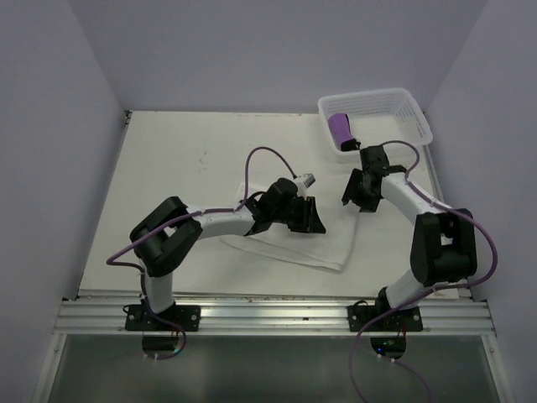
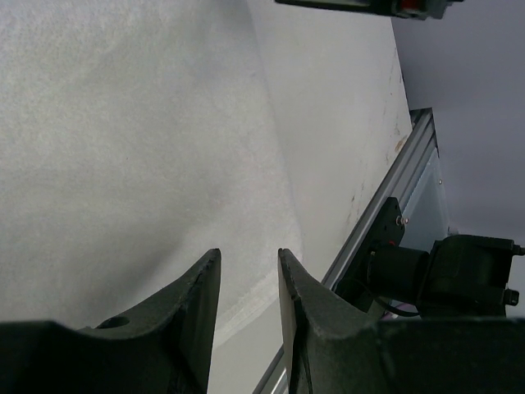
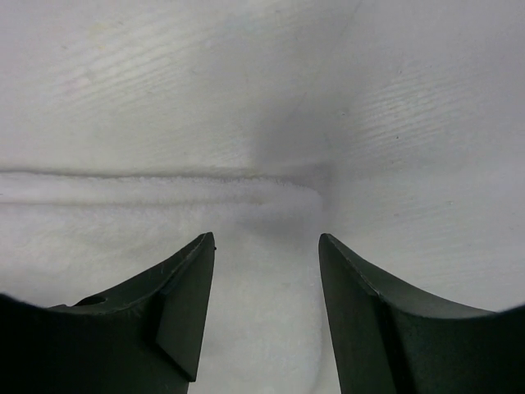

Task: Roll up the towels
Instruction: Roll the towel

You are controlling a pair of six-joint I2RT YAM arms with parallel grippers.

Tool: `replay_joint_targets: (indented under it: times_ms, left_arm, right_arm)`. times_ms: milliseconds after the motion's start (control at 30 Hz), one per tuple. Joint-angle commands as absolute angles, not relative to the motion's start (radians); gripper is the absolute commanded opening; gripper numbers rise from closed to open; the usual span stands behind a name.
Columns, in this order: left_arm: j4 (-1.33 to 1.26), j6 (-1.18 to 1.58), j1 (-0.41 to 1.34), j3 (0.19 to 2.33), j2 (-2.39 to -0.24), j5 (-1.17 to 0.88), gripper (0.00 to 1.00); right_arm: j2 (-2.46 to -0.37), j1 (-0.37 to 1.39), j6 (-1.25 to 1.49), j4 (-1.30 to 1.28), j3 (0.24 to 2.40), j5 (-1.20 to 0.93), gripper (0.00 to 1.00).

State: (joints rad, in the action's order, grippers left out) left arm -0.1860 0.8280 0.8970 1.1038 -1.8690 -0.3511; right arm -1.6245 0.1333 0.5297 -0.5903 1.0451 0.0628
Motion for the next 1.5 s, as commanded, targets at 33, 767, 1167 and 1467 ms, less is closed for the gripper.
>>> replay_joint_targets:
  times_ms: [33,767,1167,1467]
  left_arm:
    - [-0.222,0.83,0.9,1.137,-1.853,-0.354,0.37]
    - [-0.273,0.868,0.959,1.177,-1.956,-0.361,0.36]
    - [-0.247,0.861,0.976,1.131,-1.985,-0.311,0.22]
    - [-0.255,0.848,0.98,1.146,-2.006,-0.314,0.0]
  right_arm:
    - [-1.464,0.132,0.497,-0.687,1.118,0.069,0.59]
    - [-0.993,0.164,0.647,-0.512,0.503,-0.189,0.56]
    - [-0.986,0.167,0.673,-0.417,0.394,-0.172,0.12]
    - [-0.976,0.166,0.643,-0.492,0.451,-0.124,0.0]
